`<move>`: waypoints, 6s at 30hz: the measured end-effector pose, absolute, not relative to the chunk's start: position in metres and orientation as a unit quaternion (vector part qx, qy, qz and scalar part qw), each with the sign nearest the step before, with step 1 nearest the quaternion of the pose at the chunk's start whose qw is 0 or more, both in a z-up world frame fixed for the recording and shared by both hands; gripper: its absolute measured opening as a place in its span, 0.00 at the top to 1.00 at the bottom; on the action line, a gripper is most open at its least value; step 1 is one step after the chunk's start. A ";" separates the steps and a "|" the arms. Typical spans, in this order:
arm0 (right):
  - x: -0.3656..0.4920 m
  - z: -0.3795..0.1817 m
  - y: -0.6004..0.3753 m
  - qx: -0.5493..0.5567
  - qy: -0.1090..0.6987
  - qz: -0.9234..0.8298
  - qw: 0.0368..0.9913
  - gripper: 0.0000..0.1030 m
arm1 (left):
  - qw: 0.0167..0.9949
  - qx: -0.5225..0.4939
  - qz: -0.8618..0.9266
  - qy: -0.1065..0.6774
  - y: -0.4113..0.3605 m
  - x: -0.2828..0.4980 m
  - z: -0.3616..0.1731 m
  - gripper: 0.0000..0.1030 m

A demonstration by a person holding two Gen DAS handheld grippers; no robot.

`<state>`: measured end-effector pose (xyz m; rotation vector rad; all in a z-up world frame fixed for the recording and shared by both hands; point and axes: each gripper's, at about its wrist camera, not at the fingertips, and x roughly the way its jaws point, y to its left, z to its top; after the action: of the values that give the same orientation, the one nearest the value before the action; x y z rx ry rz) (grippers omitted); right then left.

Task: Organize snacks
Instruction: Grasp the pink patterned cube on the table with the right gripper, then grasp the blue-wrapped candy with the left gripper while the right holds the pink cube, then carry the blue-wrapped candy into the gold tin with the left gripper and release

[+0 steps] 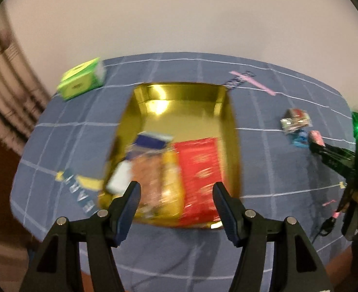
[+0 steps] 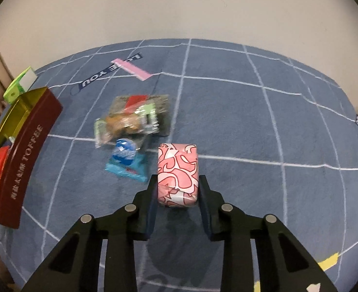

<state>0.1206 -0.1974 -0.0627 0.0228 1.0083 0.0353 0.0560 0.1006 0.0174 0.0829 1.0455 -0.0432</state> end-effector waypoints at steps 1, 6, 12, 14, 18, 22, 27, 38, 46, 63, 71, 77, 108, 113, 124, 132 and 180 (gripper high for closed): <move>0.121 -0.063 -0.203 0.014 0.481 0.014 0.876 0.73 | 0.865 0.041 -0.028 0.500 0.092 0.059 0.016 0.39; 0.120 -0.064 -0.238 0.022 0.473 -0.012 0.880 0.73 | 0.858 0.044 -0.078 0.506 0.042 0.074 0.007 0.39; 0.115 -0.066 -0.275 0.026 0.461 -0.035 0.886 0.73 | 0.851 0.050 -0.131 0.507 -0.014 0.091 -0.007 0.39; 0.111 -0.066 -0.285 0.025 0.455 -0.041 0.889 0.73 | 0.850 0.043 -0.148 0.504 -0.028 0.097 -0.010 0.39; 0.110 -0.068 -0.297 0.029 0.443 -0.043 0.895 0.73 | 0.847 0.034 -0.176 0.500 -0.057 0.106 -0.018 0.39; 0.108 -0.069 -0.299 0.028 0.434 -0.043 0.899 0.73 | 0.839 0.027 -0.186 0.511 -0.082 0.120 -0.032 0.39; 0.104 -0.070 -0.303 0.034 0.423 -0.039 0.905 0.73 | 0.826 0.016 -0.198 0.527 -0.104 0.133 -0.048 0.39; 0.102 -0.070 -0.305 0.040 0.423 -0.033 0.905 0.70 | 0.828 0.001 -0.195 0.526 -0.118 0.150 -0.055 0.61; 0.102 -0.069 -0.305 0.045 0.422 -0.030 0.905 0.70 | 0.833 0.005 -0.175 0.524 -0.122 0.155 -0.058 0.61; 0.103 -0.068 -0.303 0.043 0.423 -0.031 0.905 0.70 | 0.824 0.027 -0.163 0.542 -0.130 0.157 -0.065 0.74; 0.104 -0.069 -0.302 0.038 0.424 -0.033 0.904 0.70 | 0.809 0.033 -0.191 0.555 -0.125 0.129 -0.061 0.74; 0.104 -0.070 -0.300 0.032 0.425 -0.036 0.904 0.70 | 0.801 0.028 -0.210 0.560 -0.116 0.108 -0.051 0.74; 0.104 -0.069 -0.299 0.020 0.426 -0.040 0.904 0.70 | 0.868 0.034 -0.109 0.483 0.034 0.099 0.031 0.74; 0.104 -0.069 -0.299 0.019 0.426 -0.040 0.904 0.70 | 0.872 0.051 -0.061 0.482 0.081 0.136 0.030 0.74; 0.104 -0.069 -0.299 0.019 0.425 -0.039 0.904 0.70 | 0.833 0.070 -0.024 0.548 0.119 0.195 -0.025 0.74; 0.104 -0.069 -0.300 0.019 0.426 -0.039 0.904 0.70 | 0.816 0.081 -0.017 0.572 0.117 0.208 -0.049 0.73; 0.104 -0.068 -0.301 0.013 0.425 -0.038 0.905 0.72 | 0.874 0.063 0.047 0.479 0.146 0.088 0.017 0.52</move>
<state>0.1037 -0.3015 -0.0684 0.0275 0.8772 -0.0787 0.0884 0.1455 0.0175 0.1323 0.9996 0.0976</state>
